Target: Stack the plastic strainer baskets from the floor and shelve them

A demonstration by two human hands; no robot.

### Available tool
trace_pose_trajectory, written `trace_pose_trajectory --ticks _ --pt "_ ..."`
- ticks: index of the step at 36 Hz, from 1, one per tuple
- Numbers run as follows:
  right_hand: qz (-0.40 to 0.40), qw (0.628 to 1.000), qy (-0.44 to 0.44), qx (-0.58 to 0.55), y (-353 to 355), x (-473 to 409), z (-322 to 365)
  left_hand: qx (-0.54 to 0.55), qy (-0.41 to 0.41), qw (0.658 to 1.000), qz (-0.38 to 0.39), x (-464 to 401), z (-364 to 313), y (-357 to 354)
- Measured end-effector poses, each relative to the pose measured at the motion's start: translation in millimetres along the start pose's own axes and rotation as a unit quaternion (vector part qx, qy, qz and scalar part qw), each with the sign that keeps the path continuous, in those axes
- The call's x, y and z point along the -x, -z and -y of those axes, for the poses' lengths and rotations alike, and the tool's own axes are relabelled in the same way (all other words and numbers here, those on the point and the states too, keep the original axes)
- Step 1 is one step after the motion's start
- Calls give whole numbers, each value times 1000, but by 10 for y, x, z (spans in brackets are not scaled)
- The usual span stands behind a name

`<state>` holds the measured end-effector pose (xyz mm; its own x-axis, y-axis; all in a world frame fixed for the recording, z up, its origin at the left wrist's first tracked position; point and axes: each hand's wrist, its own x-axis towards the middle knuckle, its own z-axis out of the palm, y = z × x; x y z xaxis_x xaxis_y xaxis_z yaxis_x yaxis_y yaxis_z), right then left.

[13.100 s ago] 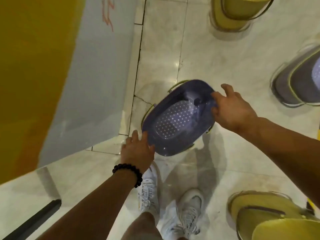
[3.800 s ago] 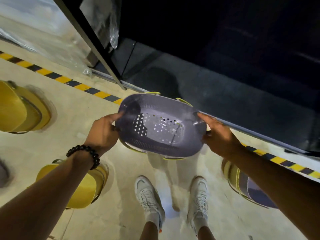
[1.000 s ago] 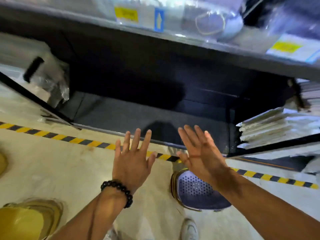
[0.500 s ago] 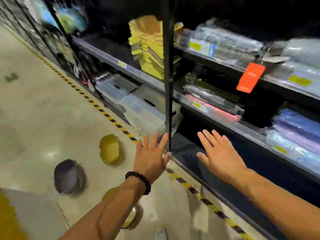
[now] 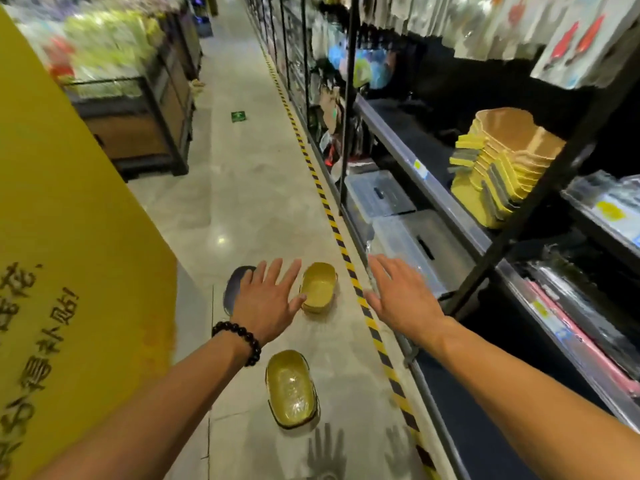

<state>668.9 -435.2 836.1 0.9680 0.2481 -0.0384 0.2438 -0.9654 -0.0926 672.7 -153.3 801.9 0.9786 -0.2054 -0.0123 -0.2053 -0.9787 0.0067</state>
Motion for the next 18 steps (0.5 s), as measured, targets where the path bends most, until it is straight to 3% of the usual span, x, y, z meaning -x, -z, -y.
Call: trace_pose_trajectory --ticks 11,18 --pt "25 995 97 -25 -235 129 278 1 142 990 11 1075 186 -182" --pt "55 990 126 -20 -449 85 463 12 169 984 49 1368 247 -281"
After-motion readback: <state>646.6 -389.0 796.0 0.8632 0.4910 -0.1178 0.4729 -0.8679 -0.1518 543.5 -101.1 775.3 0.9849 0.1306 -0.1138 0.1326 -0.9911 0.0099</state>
